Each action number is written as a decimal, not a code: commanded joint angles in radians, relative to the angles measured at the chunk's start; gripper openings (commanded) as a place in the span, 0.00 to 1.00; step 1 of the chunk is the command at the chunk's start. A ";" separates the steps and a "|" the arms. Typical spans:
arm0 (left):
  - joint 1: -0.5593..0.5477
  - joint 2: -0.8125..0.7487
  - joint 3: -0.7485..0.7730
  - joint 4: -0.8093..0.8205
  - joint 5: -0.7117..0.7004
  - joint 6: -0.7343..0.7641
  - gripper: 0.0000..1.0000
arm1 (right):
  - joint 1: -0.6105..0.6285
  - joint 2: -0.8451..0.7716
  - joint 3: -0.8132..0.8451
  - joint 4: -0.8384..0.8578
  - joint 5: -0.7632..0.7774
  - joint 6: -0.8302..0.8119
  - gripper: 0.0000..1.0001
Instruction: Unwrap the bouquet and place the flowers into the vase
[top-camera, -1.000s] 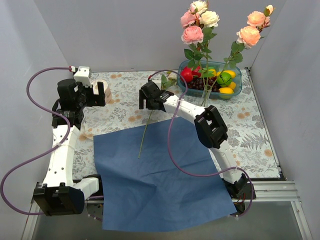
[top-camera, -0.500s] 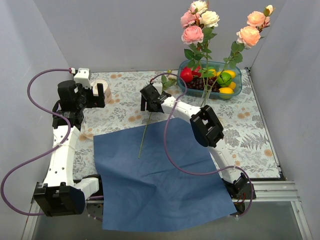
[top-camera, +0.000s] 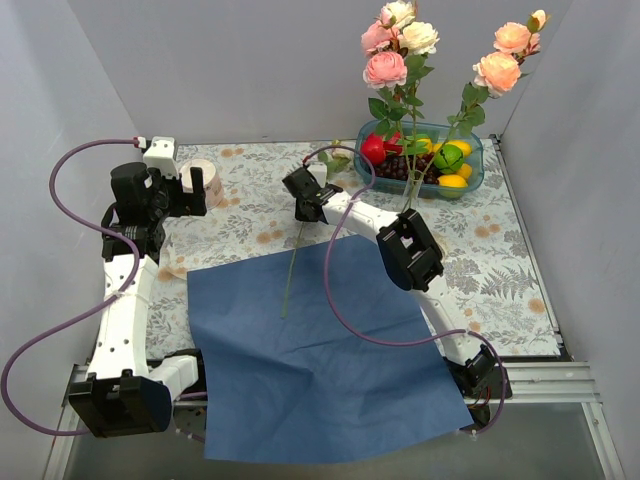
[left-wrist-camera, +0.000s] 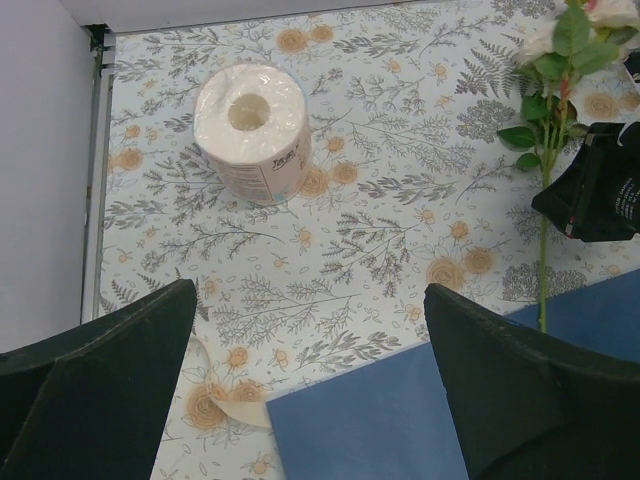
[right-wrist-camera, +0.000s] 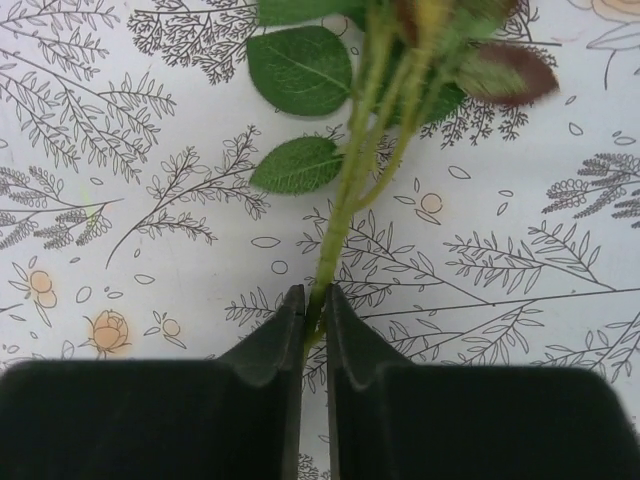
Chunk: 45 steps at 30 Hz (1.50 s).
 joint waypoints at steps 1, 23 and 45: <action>0.009 -0.023 0.004 -0.001 0.013 0.002 0.98 | -0.002 0.009 -0.027 -0.018 -0.024 -0.018 0.06; 0.010 -0.054 0.032 -0.040 0.048 -0.032 0.98 | 0.159 -0.993 -0.618 0.776 0.017 -0.640 0.01; 0.010 -0.046 0.011 -0.027 0.040 -0.034 0.98 | -0.161 -1.276 -0.827 1.360 -0.222 -1.153 0.01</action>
